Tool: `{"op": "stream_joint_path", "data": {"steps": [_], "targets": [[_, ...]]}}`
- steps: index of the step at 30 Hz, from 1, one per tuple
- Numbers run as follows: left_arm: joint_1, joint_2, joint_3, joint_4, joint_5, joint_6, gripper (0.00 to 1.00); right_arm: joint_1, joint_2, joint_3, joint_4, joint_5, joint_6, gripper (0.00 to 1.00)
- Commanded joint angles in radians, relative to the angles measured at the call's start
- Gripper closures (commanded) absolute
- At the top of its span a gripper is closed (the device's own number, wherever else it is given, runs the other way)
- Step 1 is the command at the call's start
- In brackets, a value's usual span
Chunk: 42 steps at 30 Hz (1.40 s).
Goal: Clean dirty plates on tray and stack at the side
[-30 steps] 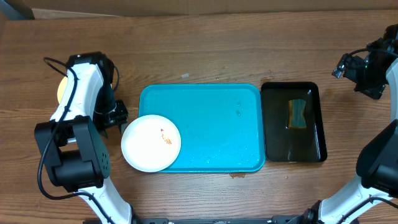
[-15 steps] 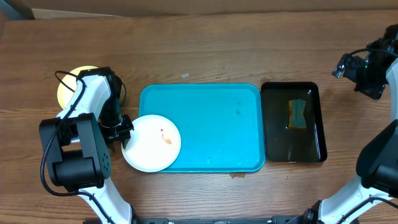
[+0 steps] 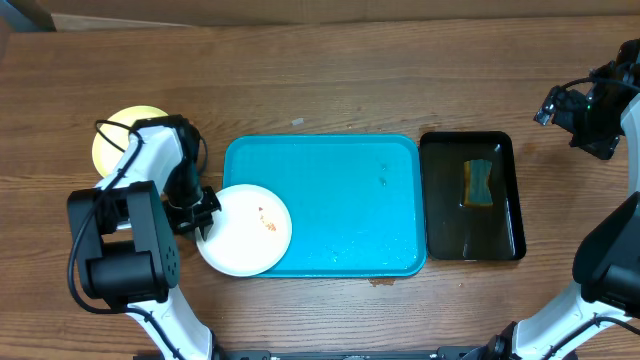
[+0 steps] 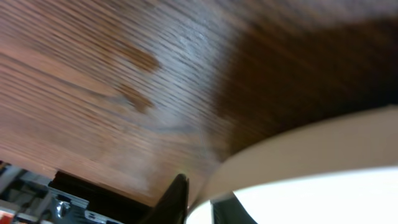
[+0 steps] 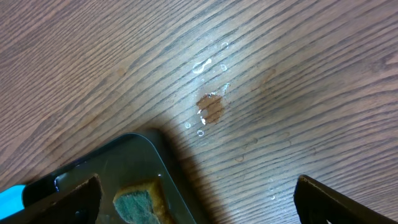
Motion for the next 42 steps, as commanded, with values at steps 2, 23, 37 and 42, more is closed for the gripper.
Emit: {"op": "stream_joint_path", "data": {"steps": [2,23,37,42], "targets": [[-0.029,-0.024,-0.022,0.013,0.053,-0.01,0.96,0.002,-0.018,0.013,0.005,-0.001,0.004,0.0],[-0.399,-0.024,-0.021,0.444,0.333,0.054,0.83,0.002,-0.018,0.013,0.005,-0.001,0.004,0.0],[-0.428,-0.024,-0.016,0.463,0.253,0.004,0.83,0.002,-0.018,0.013,0.005,-0.001,0.004,0.0],[-0.428,-0.026,0.04,0.412,0.253,0.013,0.85,0.002,-0.018,0.013,0.005,-0.001,0.004,0.0]]}}
